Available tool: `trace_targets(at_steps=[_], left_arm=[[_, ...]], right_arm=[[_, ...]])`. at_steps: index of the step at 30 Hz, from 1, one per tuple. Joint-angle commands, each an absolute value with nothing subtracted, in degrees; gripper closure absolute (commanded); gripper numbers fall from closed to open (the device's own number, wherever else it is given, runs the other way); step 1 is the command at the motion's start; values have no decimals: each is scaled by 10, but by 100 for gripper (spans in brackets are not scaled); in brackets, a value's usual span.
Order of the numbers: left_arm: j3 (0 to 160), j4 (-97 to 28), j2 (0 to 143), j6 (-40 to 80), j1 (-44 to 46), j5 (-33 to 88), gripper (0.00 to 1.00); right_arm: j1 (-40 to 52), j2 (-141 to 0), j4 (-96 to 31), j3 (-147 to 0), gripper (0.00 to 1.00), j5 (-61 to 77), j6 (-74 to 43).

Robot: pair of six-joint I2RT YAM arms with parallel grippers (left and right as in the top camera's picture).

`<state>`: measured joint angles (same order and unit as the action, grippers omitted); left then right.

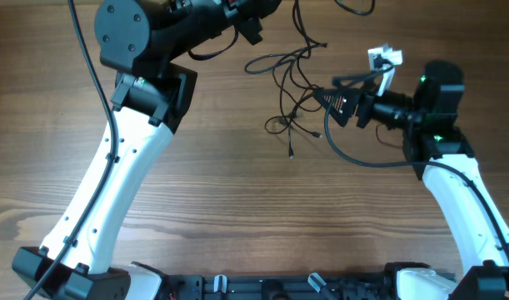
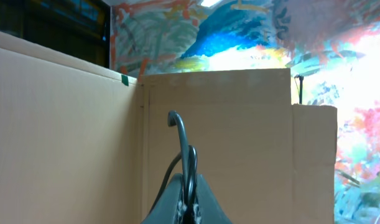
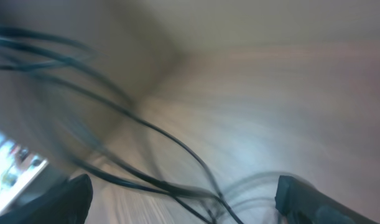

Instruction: Untangle cables

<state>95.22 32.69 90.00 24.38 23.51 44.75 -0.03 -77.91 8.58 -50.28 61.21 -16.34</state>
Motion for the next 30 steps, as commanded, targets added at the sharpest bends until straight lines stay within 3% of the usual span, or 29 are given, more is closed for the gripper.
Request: trace_targets(at_steps=[1, 5, 11, 13, 15, 17, 18, 21, 24, 26, 28, 29, 30], left_arm=[[959, 330, 888, 281, 234, 441, 96], [959, 326, 888, 305, 248, 470, 96], [959, 302, 888, 305, 295, 482, 96], [959, 300, 888, 284, 306, 481, 96], [959, 300, 888, 265, 306, 474, 96], [959, 297, 889, 263, 306, 461, 96], [959, 297, 889, 258, 306, 455, 96], [959, 297, 889, 257, 303, 430, 96], [959, 275, 889, 246, 278, 390, 96], [959, 244, 889, 237, 259, 368, 86], [959, 190, 889, 237, 231, 335, 85], [959, 163, 889, 232, 220, 322, 78], [959, 128, 889, 227, 207, 306, 55]], right_arm=[[2, -780, 203, -510, 3, 734, -211], [2, -780, 381, -510, 2, 711, -294], [2, -780, 474, -510, 6, 710, -380], [2, -780, 476, -510, 26, 725, -381], [5, -780, 476, -510, 34, 746, -390], [17, -780, 476, -510, 53, 766, -391], [27, -780, 476, -510, 66, 773, -392], [50, -780, 475, -510, 91, 782, -392], [53, -780, 475, -510, 95, 781, -412], [53, -780, 476, -510, 95, 781, -423], [53, -780, 476, -510, 95, 780, -428], [53, -780, 475, -510, 95, 772, -441], [53, -780, 476, -510, 95, 766, -446]])
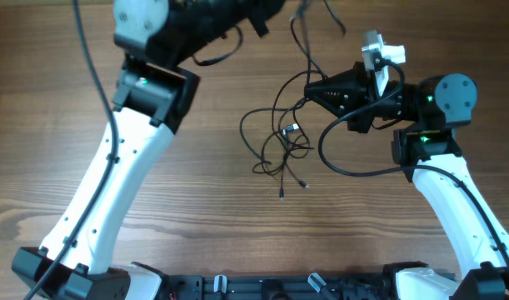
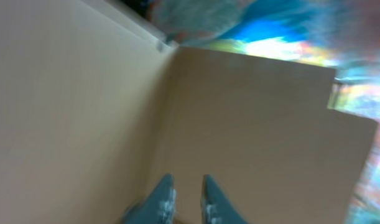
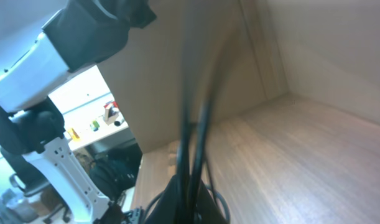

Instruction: Untangle cables

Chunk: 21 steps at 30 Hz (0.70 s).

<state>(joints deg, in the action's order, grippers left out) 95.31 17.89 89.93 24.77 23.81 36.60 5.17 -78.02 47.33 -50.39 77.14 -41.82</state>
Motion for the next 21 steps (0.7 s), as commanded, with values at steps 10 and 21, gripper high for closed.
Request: trace_targets(at_steps=[10, 21], left_arm=[[959, -211, 889, 223, 171, 285, 0], [959, -416, 889, -110, 204, 467, 0]], right_arm=[[53, -780, 478, -510, 95, 625, -513], [52, -780, 502, -510, 95, 474, -634]])
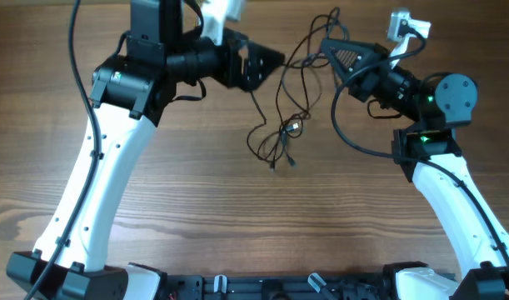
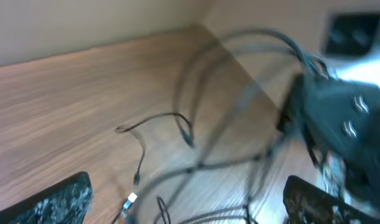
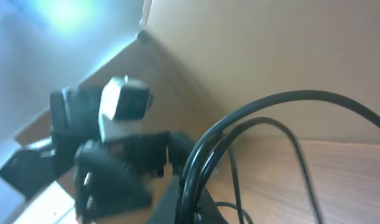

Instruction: Untangle cables

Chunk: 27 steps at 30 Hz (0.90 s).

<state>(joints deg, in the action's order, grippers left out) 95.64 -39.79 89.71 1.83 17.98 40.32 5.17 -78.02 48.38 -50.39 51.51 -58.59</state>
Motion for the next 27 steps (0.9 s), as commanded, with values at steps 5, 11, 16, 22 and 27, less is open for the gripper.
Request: trace_targets(at_steps=[5, 11, 16, 22, 27], left_arm=[[958, -421, 891, -150, 261, 429, 0], [958, -420, 891, -150, 295, 370, 0], [958, -400, 917, -150, 321, 369, 0], [958, -345, 922, -94, 324, 292, 86], [958, -318, 922, -42, 324, 260, 96]], right_arm=[[52, -780, 583, -510, 95, 474, -681], [52, -780, 609, -510, 95, 471, -705], [53, -780, 632, -510, 95, 466, -740], [52, -780, 636, -510, 95, 468, -741], [52, -780, 636, -510, 96, 490, -740]])
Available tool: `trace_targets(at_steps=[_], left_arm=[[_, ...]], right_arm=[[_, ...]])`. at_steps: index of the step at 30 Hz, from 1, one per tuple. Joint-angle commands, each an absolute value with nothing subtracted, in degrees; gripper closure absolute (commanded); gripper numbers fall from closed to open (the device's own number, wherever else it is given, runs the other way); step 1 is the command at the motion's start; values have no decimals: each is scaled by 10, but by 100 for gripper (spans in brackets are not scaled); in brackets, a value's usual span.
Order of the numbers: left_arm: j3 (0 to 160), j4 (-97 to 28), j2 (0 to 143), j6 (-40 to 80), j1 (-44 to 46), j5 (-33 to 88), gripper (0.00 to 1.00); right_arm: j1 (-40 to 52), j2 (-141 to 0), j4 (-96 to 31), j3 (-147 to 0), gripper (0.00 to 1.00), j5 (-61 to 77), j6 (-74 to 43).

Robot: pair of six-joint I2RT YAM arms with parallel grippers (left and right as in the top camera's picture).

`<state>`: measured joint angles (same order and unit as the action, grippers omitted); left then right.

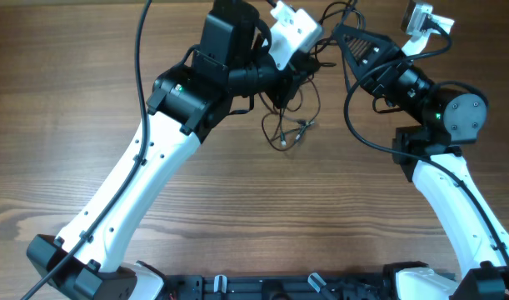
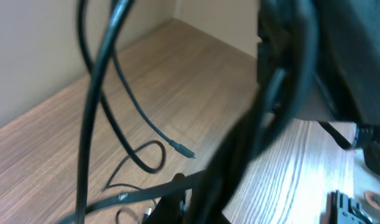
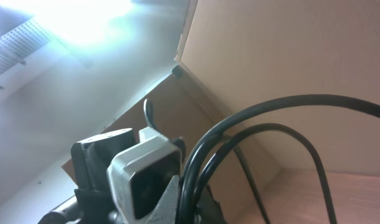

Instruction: Untangle cables

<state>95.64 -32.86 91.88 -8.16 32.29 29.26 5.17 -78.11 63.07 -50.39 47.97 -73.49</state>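
A tangle of thin black cables (image 1: 289,129) hangs at the table's far middle, its loose ends lying on the wood. My right gripper (image 1: 341,35) is raised at the far right, shut on two thicker black cable strands (image 3: 252,118); one thick loop (image 1: 351,125) droops below it. My left gripper (image 1: 300,73) is right beside it, in the top of the tangle, shut on a black strand (image 2: 115,106) that crosses between its jaws. In the wrist views the left gripper (image 2: 188,202) and right gripper (image 3: 191,202) both show fingers pressed together on cable.
The wooden table (image 1: 237,217) spreads below both arms. Cardboard walls (image 3: 289,50) stand behind it. My left wrist's white camera housing (image 3: 146,168) sits very close to the right gripper. The right arm's black body (image 2: 326,62) fills the left wrist view's right side.
My left gripper was open, to the left of the hanging cables. Now it is further right, in the tangle beside the right gripper, and shut on a strand. The right gripper still holds its cables.
First my left gripper held a cable high at the far edge while the right stood open beside the tangle. Then the left had let go and the right was shut on cables. Then the left faced the raised tangle open, and now grips a strand.
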Motion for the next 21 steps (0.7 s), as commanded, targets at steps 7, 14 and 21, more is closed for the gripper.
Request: trace_targets(at_steps=[7, 14, 21], left_arm=[[958, -310, 910, -42, 313, 255, 96], [958, -223, 865, -25, 268, 230, 96], [958, -96, 858, -21, 264, 227, 96]], right_arm=[[25, -780, 573, -510, 34, 488, -692], [1, -780, 461, -510, 1, 515, -615], [1, -780, 259, -510, 1, 526, -464]])
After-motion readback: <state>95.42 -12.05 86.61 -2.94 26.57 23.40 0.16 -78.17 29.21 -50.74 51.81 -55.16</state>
